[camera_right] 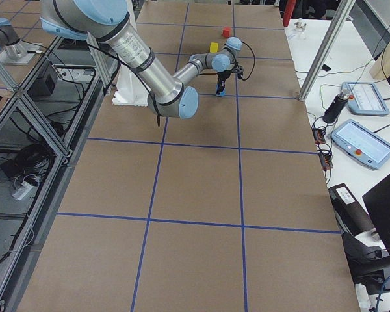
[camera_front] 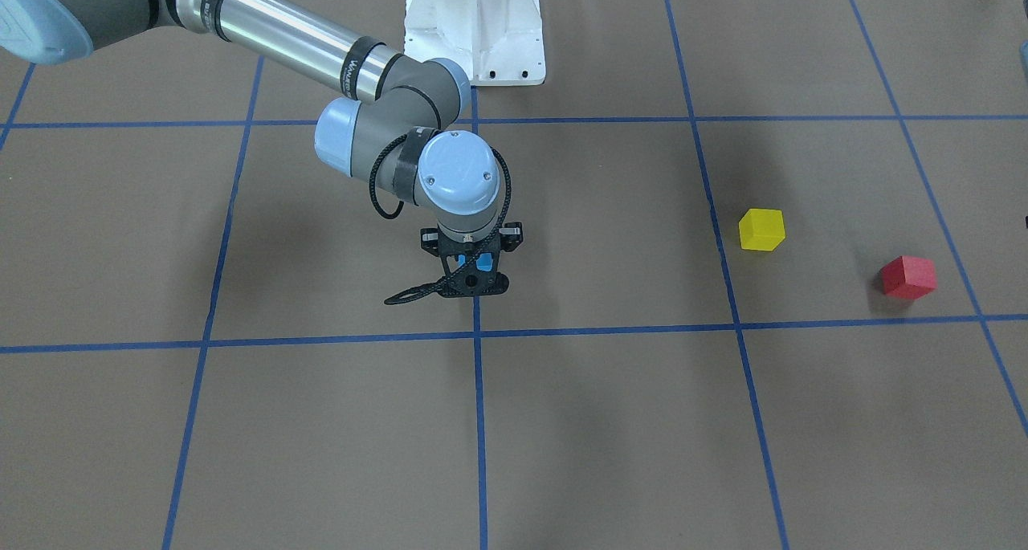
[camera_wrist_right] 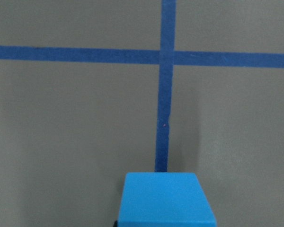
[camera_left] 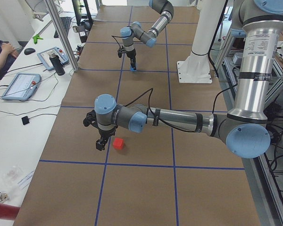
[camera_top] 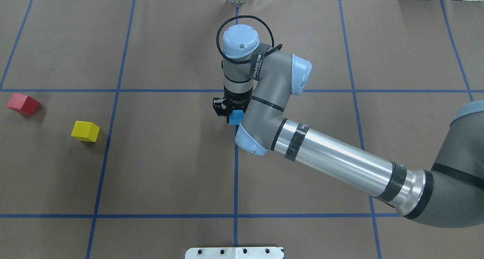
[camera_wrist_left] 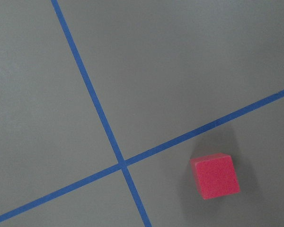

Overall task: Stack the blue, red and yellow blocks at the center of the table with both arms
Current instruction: 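Carry the blue cube to the table center and release it, then raise the right gripper away while the left gripper reaches the red cube, then grasp the red cube with the left gripper and carry it over the blue cube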

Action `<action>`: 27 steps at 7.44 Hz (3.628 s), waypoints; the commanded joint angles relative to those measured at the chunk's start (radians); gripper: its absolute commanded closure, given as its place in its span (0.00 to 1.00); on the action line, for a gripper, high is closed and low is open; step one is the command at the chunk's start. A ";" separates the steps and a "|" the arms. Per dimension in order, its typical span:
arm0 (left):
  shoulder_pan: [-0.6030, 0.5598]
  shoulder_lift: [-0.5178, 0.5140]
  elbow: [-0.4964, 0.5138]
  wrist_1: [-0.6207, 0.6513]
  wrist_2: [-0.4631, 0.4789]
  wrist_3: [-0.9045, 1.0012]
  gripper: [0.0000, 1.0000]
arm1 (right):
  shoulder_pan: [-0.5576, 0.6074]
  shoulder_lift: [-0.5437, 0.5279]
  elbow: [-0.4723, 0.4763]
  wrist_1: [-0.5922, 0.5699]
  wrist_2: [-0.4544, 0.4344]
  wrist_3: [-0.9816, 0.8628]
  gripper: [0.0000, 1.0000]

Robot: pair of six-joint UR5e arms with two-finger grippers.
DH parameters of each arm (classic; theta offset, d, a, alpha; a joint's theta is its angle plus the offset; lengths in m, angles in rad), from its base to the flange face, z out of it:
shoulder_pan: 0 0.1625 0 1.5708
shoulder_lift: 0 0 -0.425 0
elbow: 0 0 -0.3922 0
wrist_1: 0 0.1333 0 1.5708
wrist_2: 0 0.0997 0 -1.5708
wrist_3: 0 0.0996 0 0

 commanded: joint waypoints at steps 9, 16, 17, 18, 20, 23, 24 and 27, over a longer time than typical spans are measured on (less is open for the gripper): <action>0.146 -0.051 0.099 -0.178 0.009 -0.473 0.00 | 0.148 -0.056 0.091 -0.067 -0.019 -0.099 0.00; 0.324 -0.027 0.207 -0.408 0.127 -0.644 0.00 | 0.289 -0.212 0.157 -0.070 0.048 -0.327 0.00; 0.324 -0.027 0.223 -0.418 0.129 -0.639 0.00 | 0.294 -0.219 0.159 -0.070 0.060 -0.327 0.00; 0.324 -0.027 0.248 -0.449 0.129 -0.637 0.01 | 0.294 -0.220 0.159 -0.070 0.060 -0.327 0.00; 0.327 -0.027 0.297 -0.504 0.129 -0.639 0.01 | 0.314 -0.223 0.159 -0.071 0.079 -0.328 0.00; 0.330 -0.027 0.291 -0.503 0.130 -0.641 1.00 | 0.341 -0.251 0.159 -0.071 0.088 -0.376 0.00; 0.328 -0.027 0.279 -0.495 0.126 -0.642 1.00 | 0.351 -0.254 0.157 -0.071 0.088 -0.392 0.00; 0.328 -0.091 0.102 -0.193 0.120 -0.642 1.00 | 0.433 -0.326 0.162 -0.071 0.099 -0.542 0.00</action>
